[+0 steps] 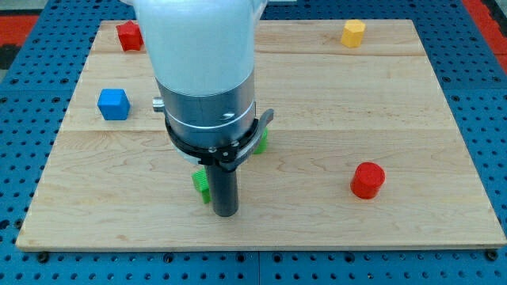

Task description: Place the green circle to the bottom left

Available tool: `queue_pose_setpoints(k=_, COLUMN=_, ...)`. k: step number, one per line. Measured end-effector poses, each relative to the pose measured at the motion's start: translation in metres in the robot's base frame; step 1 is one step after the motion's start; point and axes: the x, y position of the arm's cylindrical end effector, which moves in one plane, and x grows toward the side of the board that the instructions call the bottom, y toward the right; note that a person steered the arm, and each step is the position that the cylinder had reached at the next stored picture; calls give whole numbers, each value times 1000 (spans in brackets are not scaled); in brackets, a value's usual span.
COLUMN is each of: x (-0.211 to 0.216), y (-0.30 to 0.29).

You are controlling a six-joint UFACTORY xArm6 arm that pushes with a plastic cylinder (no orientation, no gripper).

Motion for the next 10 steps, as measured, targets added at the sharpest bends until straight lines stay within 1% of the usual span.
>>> queue_pose_setpoints(k=1, x=11, y=-1)
queue_pose_setpoints(k=2, x=26, y=33)
queue_pose_setpoints(k=3, x=-3, y=52)
queue_pose_setpoints(k=4, x=-29, y=57)
queue_pose_setpoints(k=5, x=-32, y=77)
queue_pose_setpoints(k=7, x=-17, y=93)
queue_pose_setpoints(k=8, x=-29, y=97)
queue_pose_setpoints(k=9, x=-57, y=105)
queue_pose_setpoints(k=10, x=-65, y=104)
